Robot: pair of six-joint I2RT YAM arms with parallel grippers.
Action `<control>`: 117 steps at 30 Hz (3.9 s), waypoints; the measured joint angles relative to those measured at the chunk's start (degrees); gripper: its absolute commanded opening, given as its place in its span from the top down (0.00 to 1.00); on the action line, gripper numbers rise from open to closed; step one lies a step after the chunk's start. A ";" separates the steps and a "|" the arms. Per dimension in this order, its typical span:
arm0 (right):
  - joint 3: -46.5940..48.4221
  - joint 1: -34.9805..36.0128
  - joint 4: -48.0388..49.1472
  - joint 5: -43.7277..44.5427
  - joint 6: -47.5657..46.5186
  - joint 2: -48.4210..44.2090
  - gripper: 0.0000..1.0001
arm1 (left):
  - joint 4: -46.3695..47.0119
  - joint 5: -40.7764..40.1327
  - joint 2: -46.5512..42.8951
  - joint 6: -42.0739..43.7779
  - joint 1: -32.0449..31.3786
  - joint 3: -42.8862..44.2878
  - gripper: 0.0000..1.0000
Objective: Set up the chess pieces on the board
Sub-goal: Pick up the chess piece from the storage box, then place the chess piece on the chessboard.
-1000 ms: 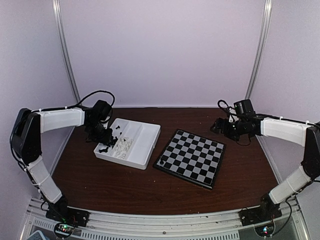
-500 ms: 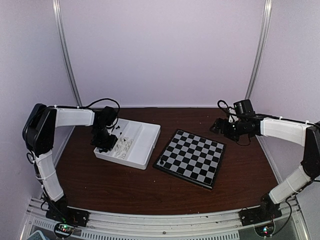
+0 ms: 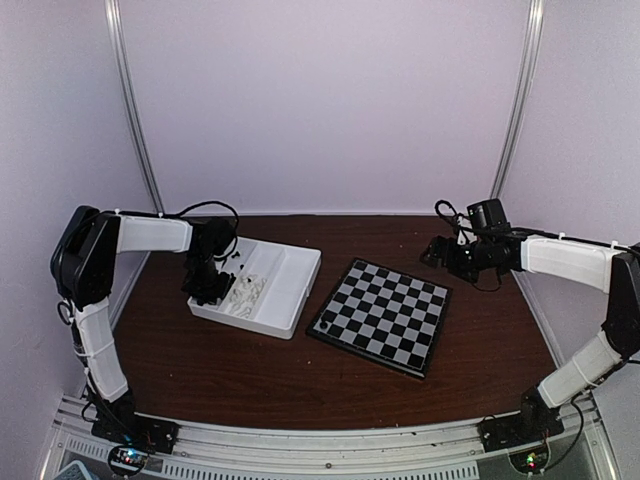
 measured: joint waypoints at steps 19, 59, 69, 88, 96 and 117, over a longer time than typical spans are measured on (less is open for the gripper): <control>-0.02 1.70 1.95 -2.29 0.02 0.13 0.07 | 2.95 5.07 -10.29 2.58 0.00 -2.27 0.90; 16.65 20.94 21.73 -31.06 14.25 26.88 0.56 | 40.24 39.39 -11.65 18.36 -17.18 -12.83 0.83; 18.69 22.82 22.86 -33.14 15.28 29.46 0.68 | 40.63 40.79 -11.56 19.63 -17.64 -12.59 0.83; 19.76 23.93 21.07 -33.90 13.62 30.25 0.96 | 41.09 39.82 -11.45 20.70 -17.75 -12.46 0.59; 28.44 23.96 0.35 -21.40 -1.07 30.23 0.94 | 42.21 35.63 -16.20 20.74 -17.79 -17.22 0.55; 42.80 29.18 -25.83 5.33 -20.59 35.36 0.94 | 38.62 6.12 -28.28 13.25 -16.57 -21.86 0.54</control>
